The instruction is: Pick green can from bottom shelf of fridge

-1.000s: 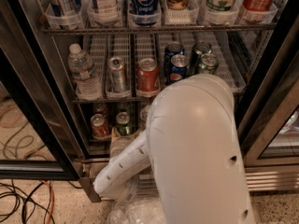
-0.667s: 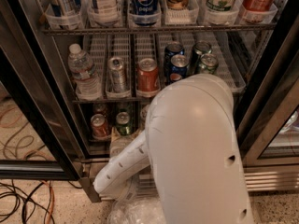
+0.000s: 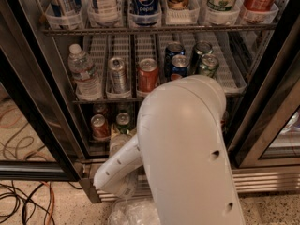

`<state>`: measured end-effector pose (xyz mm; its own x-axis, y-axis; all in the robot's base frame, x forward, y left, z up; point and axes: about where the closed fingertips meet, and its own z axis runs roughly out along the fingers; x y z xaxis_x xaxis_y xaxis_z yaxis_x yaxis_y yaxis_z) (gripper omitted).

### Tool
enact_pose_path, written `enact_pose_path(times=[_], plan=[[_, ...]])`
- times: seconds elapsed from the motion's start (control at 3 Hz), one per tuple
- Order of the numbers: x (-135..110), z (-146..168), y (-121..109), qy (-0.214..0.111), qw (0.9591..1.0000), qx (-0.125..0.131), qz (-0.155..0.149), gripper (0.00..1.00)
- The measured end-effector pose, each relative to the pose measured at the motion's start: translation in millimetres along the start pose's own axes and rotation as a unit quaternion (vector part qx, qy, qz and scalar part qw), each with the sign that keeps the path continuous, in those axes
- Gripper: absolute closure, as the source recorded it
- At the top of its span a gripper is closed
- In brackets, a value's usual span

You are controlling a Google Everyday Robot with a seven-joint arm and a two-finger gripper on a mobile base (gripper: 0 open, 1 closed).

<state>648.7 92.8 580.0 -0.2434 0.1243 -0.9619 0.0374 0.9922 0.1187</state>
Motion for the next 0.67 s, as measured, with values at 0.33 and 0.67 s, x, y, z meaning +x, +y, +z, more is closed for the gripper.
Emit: enact_pose_path(times=[0.33, 0.67], plan=[[-8.3, 9.3, -2.2, -0.026, 0.9996, 0.014, 0.003, 0.33], [-14.3, 13.3, -4.1, -0.043, 0.9988, 0.022, 0.005, 0.52]])
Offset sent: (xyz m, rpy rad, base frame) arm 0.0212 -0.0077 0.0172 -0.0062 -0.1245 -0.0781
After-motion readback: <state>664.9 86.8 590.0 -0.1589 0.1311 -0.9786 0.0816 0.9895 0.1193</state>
